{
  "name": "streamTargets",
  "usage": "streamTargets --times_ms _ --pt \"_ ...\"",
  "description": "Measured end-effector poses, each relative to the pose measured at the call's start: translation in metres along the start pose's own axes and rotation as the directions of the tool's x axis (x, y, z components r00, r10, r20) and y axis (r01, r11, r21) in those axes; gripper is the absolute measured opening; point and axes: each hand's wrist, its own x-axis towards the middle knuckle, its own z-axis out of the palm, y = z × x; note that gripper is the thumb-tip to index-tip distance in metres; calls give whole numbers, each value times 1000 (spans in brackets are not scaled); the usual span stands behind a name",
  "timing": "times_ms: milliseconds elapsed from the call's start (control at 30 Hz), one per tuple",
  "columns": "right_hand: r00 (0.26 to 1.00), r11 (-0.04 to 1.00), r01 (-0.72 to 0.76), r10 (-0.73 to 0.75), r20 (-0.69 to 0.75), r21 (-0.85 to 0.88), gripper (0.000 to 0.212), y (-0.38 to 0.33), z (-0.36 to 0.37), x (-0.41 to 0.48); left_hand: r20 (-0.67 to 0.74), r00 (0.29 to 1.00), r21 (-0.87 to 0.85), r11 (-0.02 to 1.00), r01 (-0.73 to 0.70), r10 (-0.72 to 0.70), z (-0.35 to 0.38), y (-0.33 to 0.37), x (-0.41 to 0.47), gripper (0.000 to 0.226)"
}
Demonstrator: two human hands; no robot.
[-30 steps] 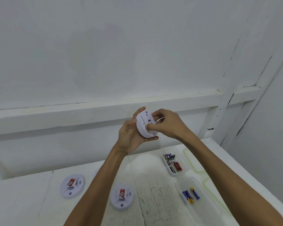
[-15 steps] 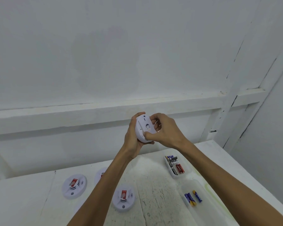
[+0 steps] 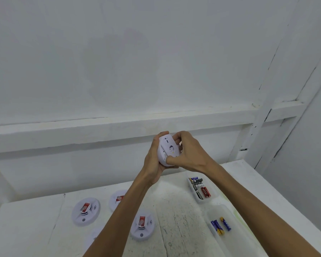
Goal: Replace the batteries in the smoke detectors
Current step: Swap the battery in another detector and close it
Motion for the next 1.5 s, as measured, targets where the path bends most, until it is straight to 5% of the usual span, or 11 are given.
streamTargets --times_ms 267,667,767,833,933,1033,1233,1500 --pt "995 995 -93 92 -34 -23 65 6 18 -11 -56 993 -38 994 98 -100 -10 -18 -6 56" --pt "992 994 -104 100 -77 -44 56 9 28 -17 -53 991 83 989 126 -122 -9 -16 -14 47" --pt "988 991 -106 95 -123 -82 58 14 26 -19 -64 996 239 968 72 -59 -5 -11 -14 78" --pt "985 991 -110 99 -141 -76 58 17 24 -20 -93 990 162 980 116 -102 -10 -12 -11 97" --pt "978 989 -147 143 -154 -20 58 26 23 -21 -74 983 -58 985 161 -166 -22 -15 -8 61" --pt "975 986 -169 169 -142 11 59 36 25 -25 -11 987 -183 971 156 -160 -35 -16 -8 54" --pt "946 963 -258 268 -182 74 66 55 39 -45 47 973 -202 952 232 -227 -53 -17 -14 55" --pt "922 947 -316 321 -215 56 60 84 79 -83 -89 929 -218 918 332 -358 -62 -71 -44 42"
